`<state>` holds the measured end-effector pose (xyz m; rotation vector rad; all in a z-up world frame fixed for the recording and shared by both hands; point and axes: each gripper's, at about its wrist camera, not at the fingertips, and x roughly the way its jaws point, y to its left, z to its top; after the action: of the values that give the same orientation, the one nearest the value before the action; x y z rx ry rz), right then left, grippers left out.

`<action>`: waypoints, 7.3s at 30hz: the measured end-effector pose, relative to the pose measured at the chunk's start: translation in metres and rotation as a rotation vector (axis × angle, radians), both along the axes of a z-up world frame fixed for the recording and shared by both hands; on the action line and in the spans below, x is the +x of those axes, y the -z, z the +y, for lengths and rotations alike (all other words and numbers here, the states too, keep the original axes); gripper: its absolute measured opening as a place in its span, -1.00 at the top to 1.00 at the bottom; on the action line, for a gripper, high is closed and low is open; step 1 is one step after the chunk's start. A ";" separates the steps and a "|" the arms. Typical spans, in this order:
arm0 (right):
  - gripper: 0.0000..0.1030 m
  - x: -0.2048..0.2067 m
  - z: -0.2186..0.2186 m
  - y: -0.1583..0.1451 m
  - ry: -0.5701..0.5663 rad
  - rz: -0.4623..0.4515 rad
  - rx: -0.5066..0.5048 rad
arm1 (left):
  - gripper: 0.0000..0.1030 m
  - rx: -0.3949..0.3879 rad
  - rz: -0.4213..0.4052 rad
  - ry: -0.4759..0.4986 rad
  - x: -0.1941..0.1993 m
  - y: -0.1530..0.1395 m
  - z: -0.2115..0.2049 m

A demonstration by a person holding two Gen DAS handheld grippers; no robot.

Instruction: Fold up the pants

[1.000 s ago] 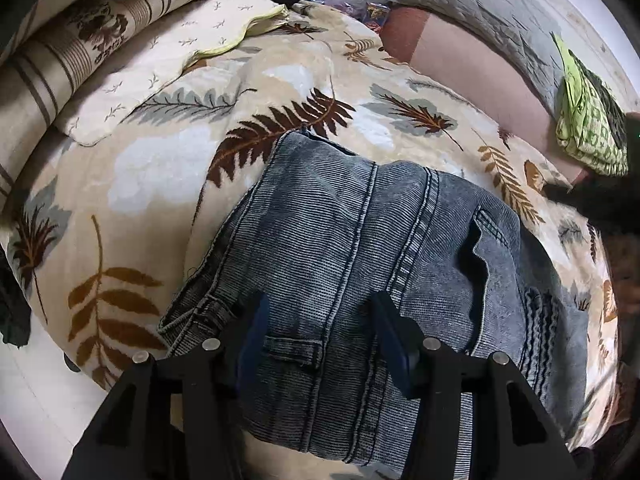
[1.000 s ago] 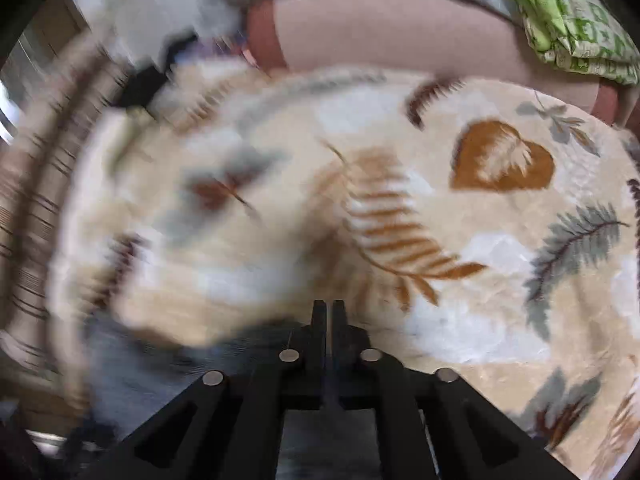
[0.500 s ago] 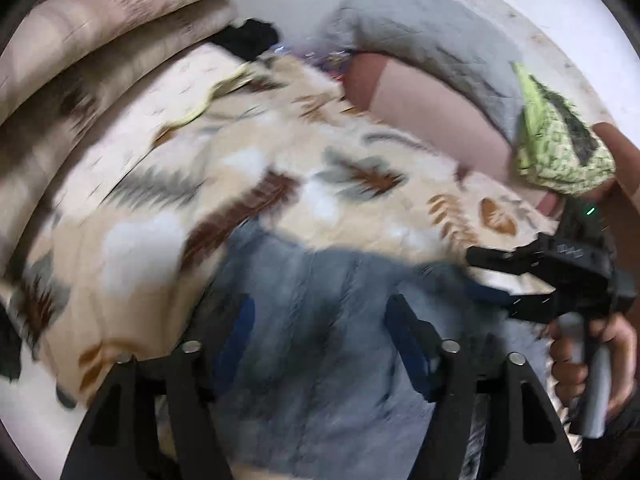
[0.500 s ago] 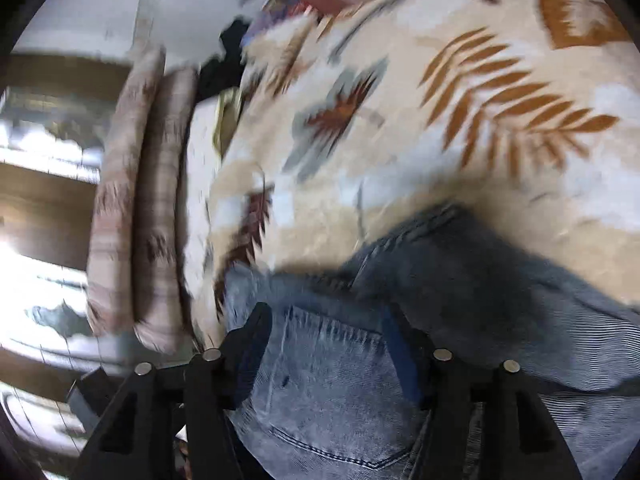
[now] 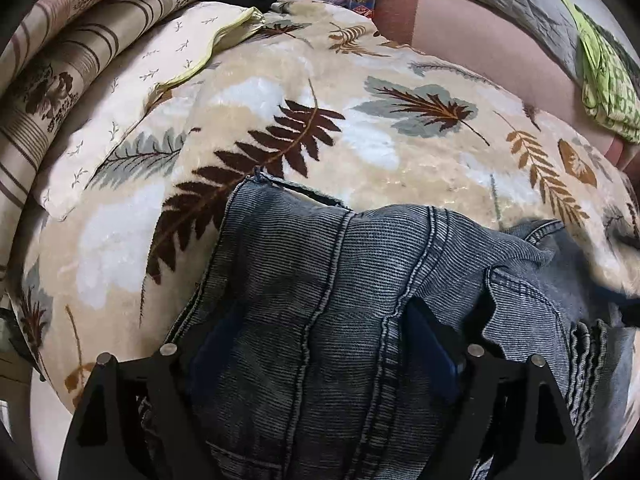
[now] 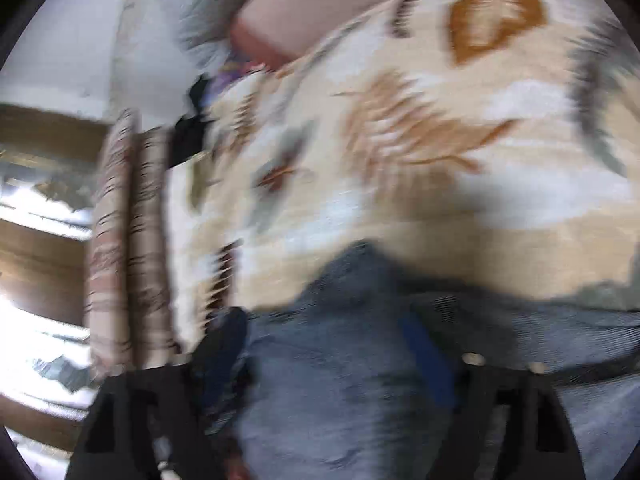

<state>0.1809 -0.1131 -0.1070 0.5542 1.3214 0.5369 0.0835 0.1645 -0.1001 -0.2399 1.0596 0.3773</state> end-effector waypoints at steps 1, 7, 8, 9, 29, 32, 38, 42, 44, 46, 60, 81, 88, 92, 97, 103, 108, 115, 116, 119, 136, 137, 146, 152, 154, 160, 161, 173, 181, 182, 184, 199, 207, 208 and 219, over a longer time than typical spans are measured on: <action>-0.70 0.004 -0.002 0.014 0.002 0.049 -0.035 | -0.68 0.002 -0.001 0.002 0.000 -0.001 -0.001; -0.70 -0.022 -0.044 -0.038 0.015 -0.091 0.107 | -0.67 -0.099 -0.124 -0.029 -0.044 -0.037 0.012; -0.71 -0.034 -0.057 -0.045 0.017 -0.102 0.111 | -0.67 -0.094 -0.165 -0.028 -0.059 -0.047 0.012; -0.71 -0.049 -0.072 -0.047 0.013 -0.098 0.121 | -0.67 -0.090 -0.182 -0.034 -0.069 -0.051 0.013; -0.73 -0.144 -0.035 -0.055 -0.158 -0.111 0.142 | -0.66 -0.532 -0.211 -0.236 -0.154 -0.035 0.029; -0.73 -0.148 -0.003 -0.048 -0.221 -0.089 0.121 | -0.66 -0.621 -0.199 -0.216 -0.144 -0.028 0.023; -0.73 -0.143 0.032 -0.049 -0.250 -0.079 0.096 | -0.66 -0.748 -0.229 -0.291 -0.132 -0.003 0.036; -0.73 -0.136 0.036 -0.050 -0.242 -0.073 0.072 | -0.67 -0.797 -0.223 -0.336 -0.130 0.007 0.046; -0.73 -0.131 0.043 -0.050 -0.238 -0.071 0.071 | -0.67 -0.808 -0.219 -0.344 -0.130 0.007 0.047; -0.73 -0.129 0.045 -0.050 -0.236 -0.066 0.071 | -0.67 -0.825 -0.213 -0.371 -0.135 0.004 0.048; -0.76 -0.096 0.075 0.004 -0.180 0.098 0.140 | 0.40 -0.656 -0.261 -0.325 -0.111 -0.015 0.048; -0.76 -0.160 -0.205 -0.044 0.285 -0.091 0.259 | 0.46 0.171 -0.353 0.565 -0.099 -0.116 -0.247; -0.76 -0.178 -0.250 -0.019 0.380 -0.031 0.256 | -0.08 0.155 -0.044 0.791 -0.075 -0.033 -0.318; -0.76 -0.184 -0.254 -0.018 0.374 -0.033 0.253 | -0.36 -0.082 -0.084 0.809 -0.083 -0.080 -0.287; -0.76 -0.186 -0.233 -0.028 0.302 -0.049 0.271 | -0.57 -0.138 -0.215 0.577 -0.088 -0.121 -0.202; -0.76 -0.192 -0.196 -0.021 0.235 0.021 0.219 | -0.58 -0.100 -0.149 0.388 -0.066 -0.086 -0.141; -0.76 -0.185 -0.182 -0.015 0.234 0.060 0.187 | -0.58 -0.018 -0.071 0.490 -0.071 -0.047 -0.163; 0.41 -0.171 -0.151 -0.017 0.129 0.079 0.006 | -0.73 -0.126 -0.095 0.421 -0.070 -0.030 -0.149; 0.51 -0.170 -0.146 -0.021 0.114 0.062 -0.037 | -0.73 -0.139 -0.099 0.420 -0.068 -0.028 -0.147; 0.69 -0.166 -0.132 -0.042 0.071 -0.016 -0.131 | -0.75 -0.155 -0.107 0.414 -0.066 -0.024 -0.145; 0.44 -0.166 -0.140 -0.013 0.005 -0.153 -0.252 | -0.79 -0.024 -0.289 0.428 -0.082 -0.094 -0.164; 0.28 -0.167 -0.140 -0.018 0.001 -0.177 -0.263 | -0.79 0.034 -0.275 0.462 -0.079 -0.093 -0.175; -0.33 -0.169 -0.173 -0.075 0.174 -0.273 -0.232 | -0.82 0.109 -0.092 0.506 -0.070 -0.031 -0.192; -0.57 -0.135 -0.141 -0.049 0.013 -0.174 0.028 | -0.81 0.048 -0.097 0.495 -0.072 -0.040 -0.185; -0.45 -0.120 -0.146 0.009 0.073 0.000 -0.054 | -0.80 0.003 -0.159 0.495 -0.078 -0.058 -0.181; -0.45 -0.103 -0.142 -0.058 0.053 -0.141 -0.090 | -0.85 0.032 -0.053 0.546 -0.073 -0.027 -0.192; -0.46 -0.095 -0.139 -0.067 0.038 -0.164 -0.064 | -0.85 -0.003 -0.088 0.525 -0.075 -0.024 -0.189; -0.88 -0.044 -0.114 -0.021 -0.026 -0.059 -0.392 | -0.82 -0.186 -0.268 0.435 -0.085 -0.065 -0.155; -0.85 -0.021 -0.087 -0.104 -0.054 -0.242 -0.365 | -0.86 -0.229 -0.102 0.413 -0.066 -0.012 -0.156; -0.85 -0.011 -0.063 -0.109 -0.140 -0.245 -0.346 | -0.86 -0.235 -0.105 0.410 -0.065 -0.011 -0.155; -0.80 0.012 -0.018 -0.099 -0.291 -0.196 -0.351 | -0.87 -0.229 -0.121 0.408 -0.067 -0.009 -0.155; 0.61 0.044 0.087 -0.043 -0.696 -0.032 -0.641 | -0.89 -0.183 -0.160 0.436 -0.075 -0.013 -0.163; 0.71 0.040 0.110 -0.052 -0.694 -0.130 -0.730 | -0.89 -0.179 -0.165 0.437 -0.076 -0.012 -0.163; 0.66 0.041 0.109 -0.056 -0.669 -0.139 -0.733 | -0.89 -0.178 -0.165 0.436 -0.076 -0.012 -0.163; -0.54 -0.005 -0.030 -0.103 -0.177 -0.139 -0.332 | -0.93 -0.169 -0.179 0.422 -0.079 -0.011 -0.164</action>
<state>0.1758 -0.1435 -0.0036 0.1252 1.2989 0.4783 0.0047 0.0008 -0.0894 -0.1901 0.9369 -0.1126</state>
